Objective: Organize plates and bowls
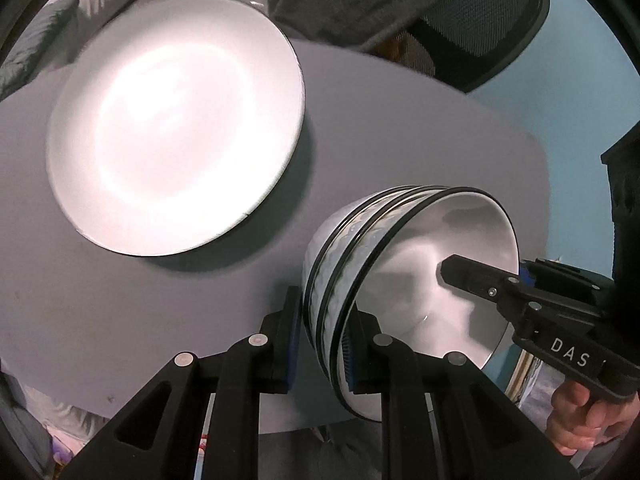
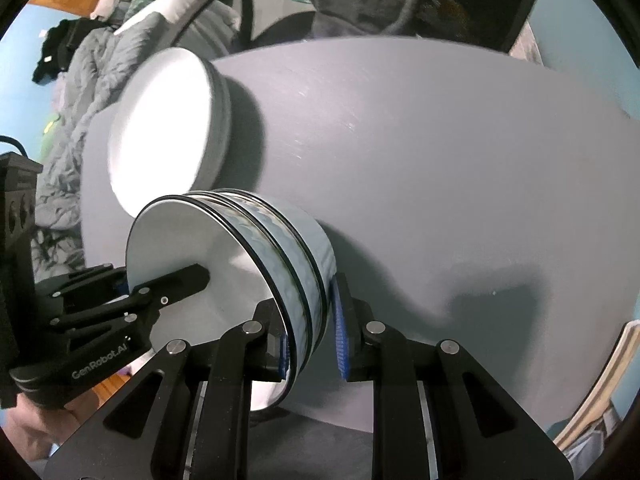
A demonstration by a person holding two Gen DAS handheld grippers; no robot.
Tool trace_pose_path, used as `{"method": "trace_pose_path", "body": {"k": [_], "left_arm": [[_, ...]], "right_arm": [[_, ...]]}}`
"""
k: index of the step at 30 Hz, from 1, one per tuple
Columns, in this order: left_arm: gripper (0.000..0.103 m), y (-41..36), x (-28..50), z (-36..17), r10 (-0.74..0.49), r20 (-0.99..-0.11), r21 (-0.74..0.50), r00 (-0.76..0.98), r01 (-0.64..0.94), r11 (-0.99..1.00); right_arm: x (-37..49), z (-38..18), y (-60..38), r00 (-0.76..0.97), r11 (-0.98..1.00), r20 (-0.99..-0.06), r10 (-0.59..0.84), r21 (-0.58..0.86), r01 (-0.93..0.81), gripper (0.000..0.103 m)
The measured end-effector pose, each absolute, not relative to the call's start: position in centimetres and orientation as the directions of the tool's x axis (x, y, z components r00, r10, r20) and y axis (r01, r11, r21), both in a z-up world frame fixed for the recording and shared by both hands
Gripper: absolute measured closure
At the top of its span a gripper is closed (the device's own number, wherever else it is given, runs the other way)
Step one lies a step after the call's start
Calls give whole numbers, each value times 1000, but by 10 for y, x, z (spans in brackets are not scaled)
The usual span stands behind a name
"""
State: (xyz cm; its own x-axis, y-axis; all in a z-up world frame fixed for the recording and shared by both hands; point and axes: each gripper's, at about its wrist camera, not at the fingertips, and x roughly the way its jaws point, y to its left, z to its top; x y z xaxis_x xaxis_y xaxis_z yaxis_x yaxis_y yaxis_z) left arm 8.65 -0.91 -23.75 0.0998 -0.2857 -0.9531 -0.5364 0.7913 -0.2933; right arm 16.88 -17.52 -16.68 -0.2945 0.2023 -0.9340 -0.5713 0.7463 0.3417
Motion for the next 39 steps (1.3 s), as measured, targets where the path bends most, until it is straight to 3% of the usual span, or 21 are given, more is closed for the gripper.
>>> {"method": "trace_pose_path", "body": {"k": [14, 26, 39], "left_arm": [[86, 60, 81, -190, -210, -962, -274, 176, -599, 752], [86, 127, 77, -214, -191, -968, -250, 162, -660, 708], [86, 142, 78, -230, -220, -964, -262, 146, -640, 722]], "right_arm": [[173, -130, -97, -256, 658, -931, 261, 365, -658, 85], [173, -152, -21, -268, 639, -935, 234, 356, -682, 85], [179, -167, 1, -257, 657, -947, 194, 319, -683, 85]]}}
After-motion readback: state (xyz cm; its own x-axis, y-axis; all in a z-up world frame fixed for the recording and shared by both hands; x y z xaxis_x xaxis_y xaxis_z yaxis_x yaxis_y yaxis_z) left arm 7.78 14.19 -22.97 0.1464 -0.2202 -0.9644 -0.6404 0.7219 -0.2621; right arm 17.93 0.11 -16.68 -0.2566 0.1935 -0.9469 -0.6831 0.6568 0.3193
